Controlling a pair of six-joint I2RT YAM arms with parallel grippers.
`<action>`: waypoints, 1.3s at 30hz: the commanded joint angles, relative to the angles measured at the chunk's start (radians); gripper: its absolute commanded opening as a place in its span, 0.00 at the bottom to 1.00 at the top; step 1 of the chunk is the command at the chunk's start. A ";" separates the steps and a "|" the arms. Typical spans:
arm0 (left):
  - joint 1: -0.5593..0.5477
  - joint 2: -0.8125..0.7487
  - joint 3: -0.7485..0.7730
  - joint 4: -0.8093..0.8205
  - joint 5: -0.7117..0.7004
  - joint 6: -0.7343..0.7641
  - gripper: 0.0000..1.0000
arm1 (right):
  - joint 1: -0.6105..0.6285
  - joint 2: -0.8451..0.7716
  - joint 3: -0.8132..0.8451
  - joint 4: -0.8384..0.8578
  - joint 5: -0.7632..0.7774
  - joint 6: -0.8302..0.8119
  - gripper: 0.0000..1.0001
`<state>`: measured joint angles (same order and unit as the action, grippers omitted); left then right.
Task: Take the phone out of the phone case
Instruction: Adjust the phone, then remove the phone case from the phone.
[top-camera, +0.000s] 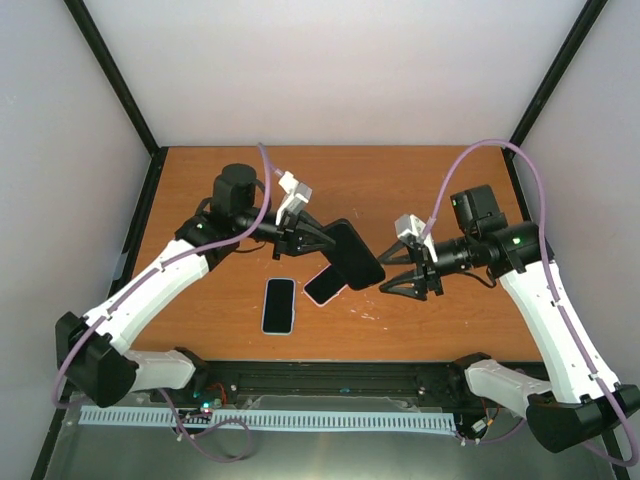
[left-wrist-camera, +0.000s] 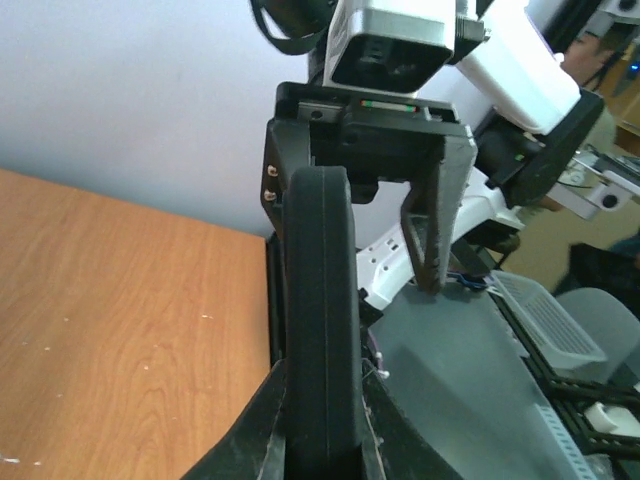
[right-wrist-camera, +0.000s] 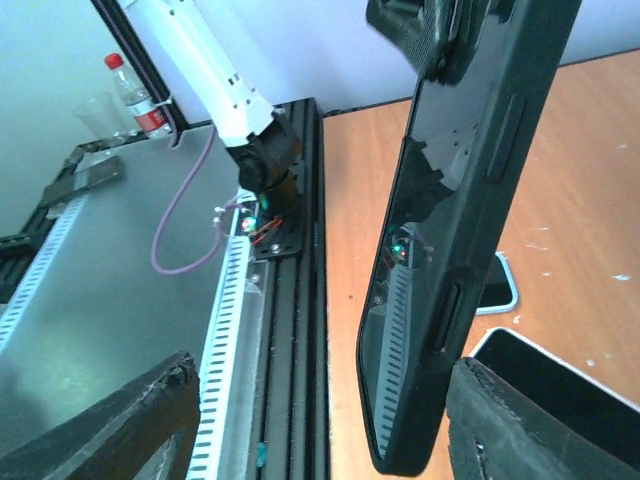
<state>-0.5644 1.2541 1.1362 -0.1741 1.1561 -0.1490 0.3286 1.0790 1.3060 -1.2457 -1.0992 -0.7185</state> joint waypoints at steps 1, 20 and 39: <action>0.009 0.023 0.114 -0.072 0.110 0.121 0.00 | -0.001 -0.030 -0.060 -0.137 -0.060 -0.168 0.65; 0.010 0.067 0.208 -0.163 0.280 0.184 0.00 | -0.003 -0.047 -0.061 -0.119 -0.052 -0.169 0.44; 0.009 0.065 0.184 -0.147 0.293 0.166 0.00 | -0.002 -0.015 -0.042 -0.170 -0.134 -0.202 0.38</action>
<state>-0.5644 1.3334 1.2896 -0.3603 1.3952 0.0105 0.3252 1.0557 1.2392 -1.3987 -1.1809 -0.9024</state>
